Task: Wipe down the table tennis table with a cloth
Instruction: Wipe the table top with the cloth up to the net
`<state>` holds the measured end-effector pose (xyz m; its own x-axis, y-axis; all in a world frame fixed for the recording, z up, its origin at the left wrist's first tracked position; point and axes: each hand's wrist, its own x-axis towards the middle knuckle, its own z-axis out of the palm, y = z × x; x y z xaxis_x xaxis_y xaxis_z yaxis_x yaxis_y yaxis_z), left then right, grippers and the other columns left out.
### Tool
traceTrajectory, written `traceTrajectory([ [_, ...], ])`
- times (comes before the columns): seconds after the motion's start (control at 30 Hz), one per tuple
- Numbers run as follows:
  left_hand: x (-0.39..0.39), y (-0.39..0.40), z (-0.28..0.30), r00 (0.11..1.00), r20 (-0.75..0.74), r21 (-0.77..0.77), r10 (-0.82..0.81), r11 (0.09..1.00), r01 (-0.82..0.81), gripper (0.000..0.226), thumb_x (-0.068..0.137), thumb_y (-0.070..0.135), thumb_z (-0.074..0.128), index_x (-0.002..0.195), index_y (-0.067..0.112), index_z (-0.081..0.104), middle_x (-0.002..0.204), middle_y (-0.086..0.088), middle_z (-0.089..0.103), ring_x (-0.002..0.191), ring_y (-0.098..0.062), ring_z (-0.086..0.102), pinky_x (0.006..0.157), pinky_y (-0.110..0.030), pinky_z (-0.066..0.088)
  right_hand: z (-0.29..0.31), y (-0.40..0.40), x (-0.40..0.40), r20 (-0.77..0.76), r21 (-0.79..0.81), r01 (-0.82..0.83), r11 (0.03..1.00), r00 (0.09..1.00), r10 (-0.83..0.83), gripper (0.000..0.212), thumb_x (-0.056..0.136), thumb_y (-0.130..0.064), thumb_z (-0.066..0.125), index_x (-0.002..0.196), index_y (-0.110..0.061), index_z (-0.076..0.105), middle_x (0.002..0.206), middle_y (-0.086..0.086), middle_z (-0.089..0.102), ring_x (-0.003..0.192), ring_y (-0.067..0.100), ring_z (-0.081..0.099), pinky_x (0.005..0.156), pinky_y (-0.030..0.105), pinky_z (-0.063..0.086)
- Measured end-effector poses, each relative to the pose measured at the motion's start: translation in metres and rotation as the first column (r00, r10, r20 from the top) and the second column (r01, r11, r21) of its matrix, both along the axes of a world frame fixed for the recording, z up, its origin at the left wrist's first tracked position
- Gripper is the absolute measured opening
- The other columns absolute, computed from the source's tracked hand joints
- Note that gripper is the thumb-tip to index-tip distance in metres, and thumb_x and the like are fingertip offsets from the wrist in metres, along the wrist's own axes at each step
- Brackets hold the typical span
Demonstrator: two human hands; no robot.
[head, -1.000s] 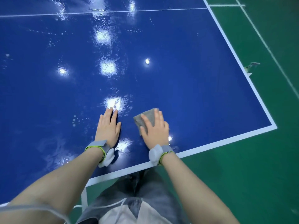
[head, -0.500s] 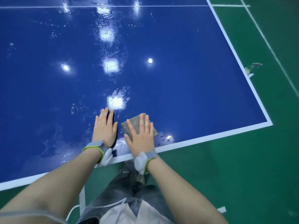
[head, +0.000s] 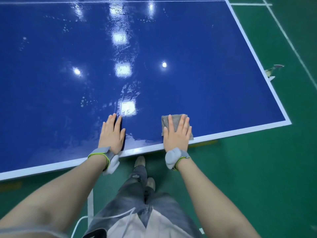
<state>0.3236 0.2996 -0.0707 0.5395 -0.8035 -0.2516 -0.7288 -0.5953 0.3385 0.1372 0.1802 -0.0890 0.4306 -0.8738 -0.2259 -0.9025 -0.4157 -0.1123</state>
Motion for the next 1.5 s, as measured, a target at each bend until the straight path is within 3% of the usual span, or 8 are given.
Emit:
traceTrajectory([
  [0.23,-0.008,0.02,-0.001,1.0,0.026,0.007,0.002,1.0,-0.002,0.051,0.101,0.026,0.028,0.148,0.009,0.016,0.156,-0.008,0.006,0.145,-0.022,0.001,0.116,-0.034,-0.003,0.0,0.063,0.037,0.058,-0.099,-0.195,0.976,0.978,0.201,0.056,0.091,-0.044,0.024,0.139,-0.028,0.047,0.145,0.021,0.04,0.135,0.038,0.038,0.11,0.052,0.025],
  [0.47,-0.014,0.038,-0.004,1.0,0.012,0.008,0.007,1.0,-0.007,0.052,0.1,0.026,0.029,0.148,0.011,0.015,0.157,-0.007,0.005,0.145,-0.021,0.0,0.116,-0.034,-0.002,-0.007,0.048,0.007,0.033,-0.064,-0.199,0.978,0.979,0.201,0.054,0.091,-0.044,0.025,0.138,-0.03,0.048,0.144,0.021,0.042,0.133,0.037,0.041,0.102,0.052,0.038],
  [0.67,-0.013,0.053,-0.006,1.0,0.003,-0.028,-0.016,0.999,0.016,0.051,0.1,0.025,0.031,0.147,0.01,0.017,0.156,-0.007,0.008,0.145,-0.021,0.002,0.115,-0.032,-0.002,-0.001,0.027,-0.017,-0.006,-0.016,-0.025,1.0,1.0,0.025,0.068,0.085,-0.051,-0.009,0.149,-0.033,0.004,0.157,0.019,0.0,0.146,0.035,-0.001,0.116,0.047,0.001],
  [0.83,-0.01,0.057,-0.006,0.999,0.005,-0.031,-0.045,0.998,0.045,0.052,0.1,0.027,0.029,0.148,0.012,0.015,0.157,-0.005,0.005,0.145,-0.019,0.0,0.115,-0.029,-0.003,0.005,0.058,0.016,-0.005,-0.019,-0.048,0.999,0.999,0.048,0.062,0.086,-0.049,-0.008,0.145,-0.033,-0.003,0.157,0.02,0.001,0.145,0.038,0.001,0.116,0.05,0.003],
  [1.0,0.002,0.063,-0.001,0.992,-0.017,-0.035,-0.122,0.992,0.121,0.052,0.1,0.024,0.034,0.147,0.01,0.017,0.156,-0.007,0.008,0.145,-0.02,0.004,0.115,-0.028,0.0,0.008,0.103,0.063,0.006,-0.042,-0.128,0.991,0.992,0.128,0.057,0.091,-0.045,0.021,0.139,-0.029,0.045,0.146,0.021,0.039,0.134,0.038,0.038,0.108,0.051,0.023],
  [1.17,0.015,0.073,0.003,0.994,-0.054,-0.08,-0.094,0.993,0.089,0.054,0.097,0.021,0.042,0.145,0.006,0.024,0.154,-0.008,0.018,0.143,-0.02,0.014,0.115,-0.027,0.008,0.006,0.123,0.083,-0.027,0.078,-0.28,0.957,0.959,0.282,0.055,0.091,-0.047,0.023,0.137,-0.031,0.048,0.144,0.019,0.043,0.133,0.036,0.041,0.107,0.05,0.025],
  [1.27,0.024,0.081,0.004,0.993,-0.048,-0.074,-0.11,0.992,0.107,0.054,0.097,0.021,0.042,0.145,0.005,0.023,0.154,-0.009,0.018,0.142,-0.022,0.015,0.115,-0.029,0.008,0.001,0.108,0.072,-0.034,0.019,-0.279,0.96,0.96,0.279,0.055,0.093,-0.046,0.02,0.142,-0.032,0.041,0.148,0.02,0.036,0.137,0.036,0.035,0.108,0.05,0.033],
  [1.5,0.07,0.098,0.004,0.989,-0.004,-0.058,0.15,0.987,-0.15,0.052,0.096,0.021,0.044,0.143,0.007,0.029,0.153,-0.012,0.02,0.141,-0.028,0.016,0.115,-0.036,0.005,0.008,0.082,0.056,-0.07,0.027,0.019,0.999,0.997,-0.017,0.055,0.1,-0.049,0.012,0.149,-0.033,-0.007,0.157,0.017,-0.012,0.145,0.033,-0.011,0.116,0.046,-0.004],
])
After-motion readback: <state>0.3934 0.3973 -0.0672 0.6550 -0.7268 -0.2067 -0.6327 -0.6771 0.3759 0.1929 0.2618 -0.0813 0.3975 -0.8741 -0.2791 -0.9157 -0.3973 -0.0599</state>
